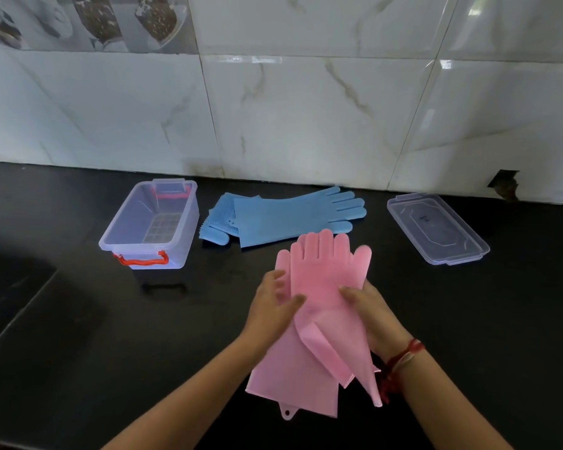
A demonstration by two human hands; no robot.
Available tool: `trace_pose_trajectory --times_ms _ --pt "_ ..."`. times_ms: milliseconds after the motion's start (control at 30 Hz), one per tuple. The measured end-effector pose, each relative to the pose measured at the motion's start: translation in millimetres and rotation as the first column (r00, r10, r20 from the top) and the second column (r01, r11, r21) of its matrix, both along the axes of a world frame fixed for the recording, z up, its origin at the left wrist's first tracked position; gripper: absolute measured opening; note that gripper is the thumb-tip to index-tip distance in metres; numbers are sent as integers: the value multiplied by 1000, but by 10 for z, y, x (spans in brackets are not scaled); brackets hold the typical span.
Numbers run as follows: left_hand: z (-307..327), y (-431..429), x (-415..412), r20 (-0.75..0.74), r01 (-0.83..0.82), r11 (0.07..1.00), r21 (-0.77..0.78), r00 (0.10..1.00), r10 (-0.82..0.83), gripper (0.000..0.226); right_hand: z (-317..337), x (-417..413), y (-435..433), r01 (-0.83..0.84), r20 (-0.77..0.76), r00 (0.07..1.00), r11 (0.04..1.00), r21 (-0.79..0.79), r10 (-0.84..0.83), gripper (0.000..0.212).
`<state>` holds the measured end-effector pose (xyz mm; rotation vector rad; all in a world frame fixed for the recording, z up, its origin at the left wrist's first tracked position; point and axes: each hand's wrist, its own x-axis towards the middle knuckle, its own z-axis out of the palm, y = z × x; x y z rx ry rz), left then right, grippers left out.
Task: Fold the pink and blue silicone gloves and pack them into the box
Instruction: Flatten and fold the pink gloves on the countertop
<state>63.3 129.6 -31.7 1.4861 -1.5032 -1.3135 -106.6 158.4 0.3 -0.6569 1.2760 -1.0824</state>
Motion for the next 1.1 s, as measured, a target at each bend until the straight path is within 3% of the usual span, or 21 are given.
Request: trace_pose_trajectory --times_ms 33,67,100,133,167,233,267,300,433,500,533,567,633,667,733,833,933,1033,1100 --pt "51 8 -77 64 47 990 -131 997 -38 56 61 16 -9 -16 -103 995 998 -64 9 37" --pt "133 -1 -155 67 89 982 -168 995 -79 54 132 23 -22 -43 -250 968 992 -116 12 37" --pt "247 -14 -230 -9 121 988 -100 992 -123 50 247 28 -31 -109 -429 903 980 -167 27 36" --pt "363 -20 -301 -183 157 987 35 972 -148 44 387 43 -33 -215 -597 801 956 -198 57 34" --pt "444 -12 -348 -403 232 961 151 902 -154 44 530 93 -23 -333 -725 683 922 -196 93 38" --pt "508 -14 -320 -754 352 918 183 650 -99 63 730 224 28 -506 -838 522 849 -153 159 66" --pt "516 -44 -265 -848 374 905 204 529 -27 70 795 285 54 -559 -842 498 820 -127 209 78" --pt "505 -64 -181 -882 386 890 243 470 37 69 834 346 80 -616 -835 479 781 -99 271 83" --pt "314 -125 -20 -827 377 816 437 526 199 23 728 436 176 -782 -654 425 618 83 626 85" --pt "166 -50 36 -754 369 749 550 605 255 24 596 344 203 -783 -611 422 609 127 670 71" --pt "141 -12 60 -745 373 731 572 610 271 27 527 293 207 -749 -650 471 660 62 596 56" --pt "134 6 74 -742 363 729 580 605 289 31 451 246 198 -657 -686 576 751 -64 445 38" --pt "204 -45 96 -773 361 749 555 557 305 35 319 166 171 -282 -616 788 901 -331 20 6" --pt "268 -83 98 -784 345 773 533 544 298 32 266 137 162 -38 -517 831 906 -423 -206 4" --pt "391 -166 97 -790 328 806 493 556 257 25 188 65 149 288 -310 845 859 -423 -436 12" --pt "584 -309 71 -762 362 793 490 620 188 22 125 34 100 195 61 981 951 -241 -186 55" --pt "607 -493 -17 -633 266 800 538 754 175 28 23 -31 -85 218 376 907 975 -35 -190 74" --pt "419 -545 -78 -395 117 779 616 901 177 31 -116 -91 -229 165 471 856 976 144 -214 78" --pt "283 -521 -57 -302 76 777 624 941 150 35 -180 -97 -227 47 387 916 988 147 -101 65"
